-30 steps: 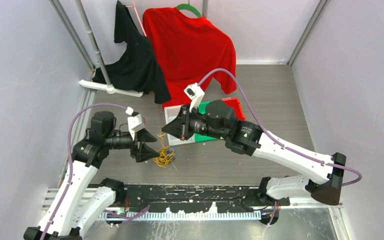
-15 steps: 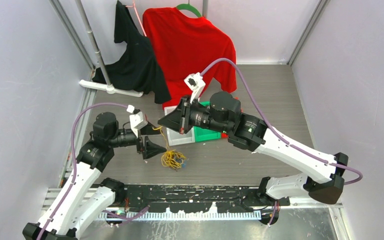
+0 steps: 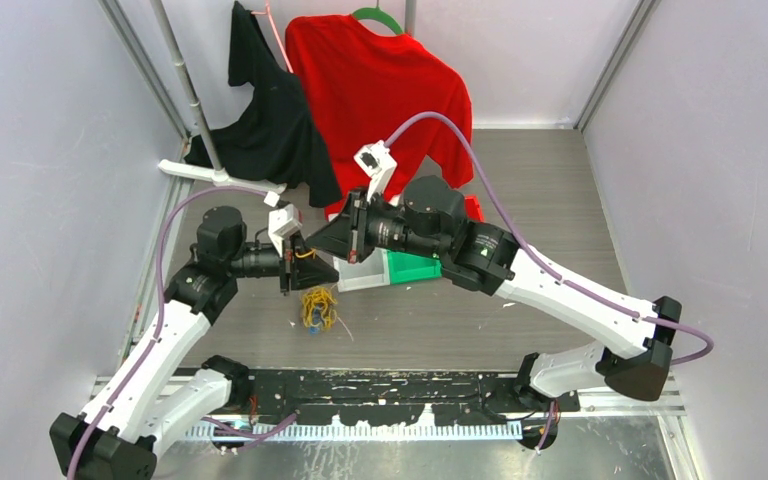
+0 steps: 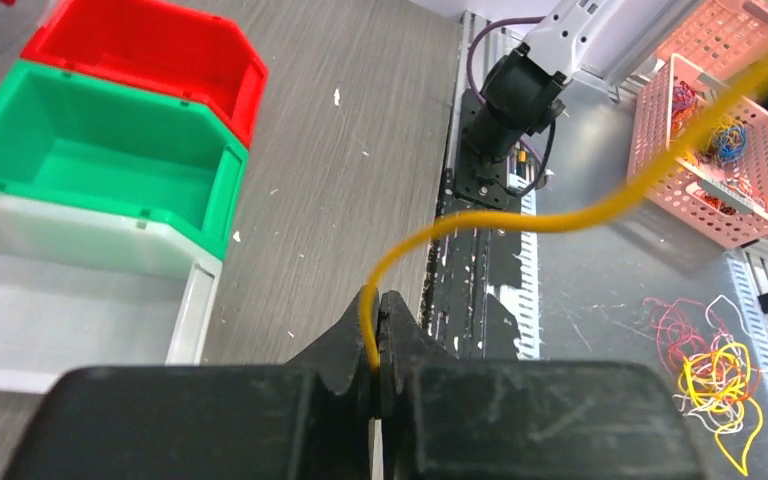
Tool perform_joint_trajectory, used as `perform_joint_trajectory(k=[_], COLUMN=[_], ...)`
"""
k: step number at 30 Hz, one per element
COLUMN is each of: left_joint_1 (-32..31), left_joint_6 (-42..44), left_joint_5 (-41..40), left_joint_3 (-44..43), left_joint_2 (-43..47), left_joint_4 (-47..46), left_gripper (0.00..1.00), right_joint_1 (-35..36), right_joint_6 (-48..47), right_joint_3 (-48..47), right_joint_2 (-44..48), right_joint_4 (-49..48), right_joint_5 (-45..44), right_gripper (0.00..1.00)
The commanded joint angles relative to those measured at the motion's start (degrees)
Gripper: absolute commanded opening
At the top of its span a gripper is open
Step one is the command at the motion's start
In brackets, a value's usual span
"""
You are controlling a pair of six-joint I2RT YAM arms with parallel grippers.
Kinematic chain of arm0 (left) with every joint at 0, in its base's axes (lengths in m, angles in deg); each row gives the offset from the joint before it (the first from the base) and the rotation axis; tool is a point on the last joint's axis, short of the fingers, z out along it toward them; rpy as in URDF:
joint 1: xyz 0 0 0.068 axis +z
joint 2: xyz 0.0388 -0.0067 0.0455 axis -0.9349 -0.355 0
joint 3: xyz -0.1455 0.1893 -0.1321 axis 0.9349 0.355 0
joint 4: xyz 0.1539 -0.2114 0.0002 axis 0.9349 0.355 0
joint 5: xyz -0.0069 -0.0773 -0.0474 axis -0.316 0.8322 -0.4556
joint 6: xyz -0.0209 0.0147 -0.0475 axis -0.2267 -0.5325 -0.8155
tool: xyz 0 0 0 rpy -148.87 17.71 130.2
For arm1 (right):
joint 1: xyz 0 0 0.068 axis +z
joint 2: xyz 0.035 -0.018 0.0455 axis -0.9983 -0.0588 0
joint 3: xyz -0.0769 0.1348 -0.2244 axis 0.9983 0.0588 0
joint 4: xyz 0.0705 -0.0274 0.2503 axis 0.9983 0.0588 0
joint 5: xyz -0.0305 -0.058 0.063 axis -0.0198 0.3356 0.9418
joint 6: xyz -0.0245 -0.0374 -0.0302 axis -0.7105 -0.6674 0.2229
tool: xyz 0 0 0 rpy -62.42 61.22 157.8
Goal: Untangle the cables
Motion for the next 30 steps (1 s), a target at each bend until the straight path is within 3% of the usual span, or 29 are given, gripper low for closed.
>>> perform_joint_trajectory(k=[1, 3, 4, 8, 11, 16, 18, 24, 30], left_joint_1=[0.08, 0.12, 0.11, 0.11, 0.12, 0.12, 0.03, 0.03, 0.04], left_joint_6=[-2.09, -3.36, -3.33, 1.17, 4.0, 5.27, 5.25, 4.65, 4.3], left_joint_5=[3.92, 3.41, 3.0, 0.54, 0.39, 1.98, 2.28, 2.64, 2.73], left_joint_3=[-3.78, -4.54, -5.04, -8.38, -10.87, -14.46, -15.71, -18.96, -22.61], left_joint_2=[0.67, 0.59, 0.51, -0.05, -1.04, -2.05, -2.47, -3.62, -3.91], left_joint_4=[-0.86, -1.28, -1.04, 2.75, 6.36, 10.41, 11.7, 14.21, 17.0], left_gripper=[0.0, 0.0, 0.0, 0.0, 0.0, 0.0, 0.0, 0.0, 0.0], right_joint_1=[-0.88, -1.34, -1.46, -1.63, -1.64, -1.64, -1.64, -0.38, 1.3], right_joint_6=[-0.16, -0.67, -1.38, -4.95, -8.49, -14.49, -15.3, -17.58, -17.51], right_joint_3=[-1.3, 0.24, 1.22, 7.27, 14.5, 31.69, 33.79, 30.63, 25.53], right_joint_2=[2.45, 3.2, 3.68, 7.29, 11.83, 18.79, 17.97, 8.46, -0.54], right_joint_4=[-3.76, -3.48, -3.06, -3.05, -5.62, -18.83, -21.49, -28.18, -32.01], right_joint_5=[-0.02, -0.4, -0.84, -2.66, -5.63, -6.36, -5.92, -2.57, 0.65], right_gripper=[0.01, 0.02, 0.07, 0.55, 0.73, 0.8, 0.83, 0.88, 0.77])
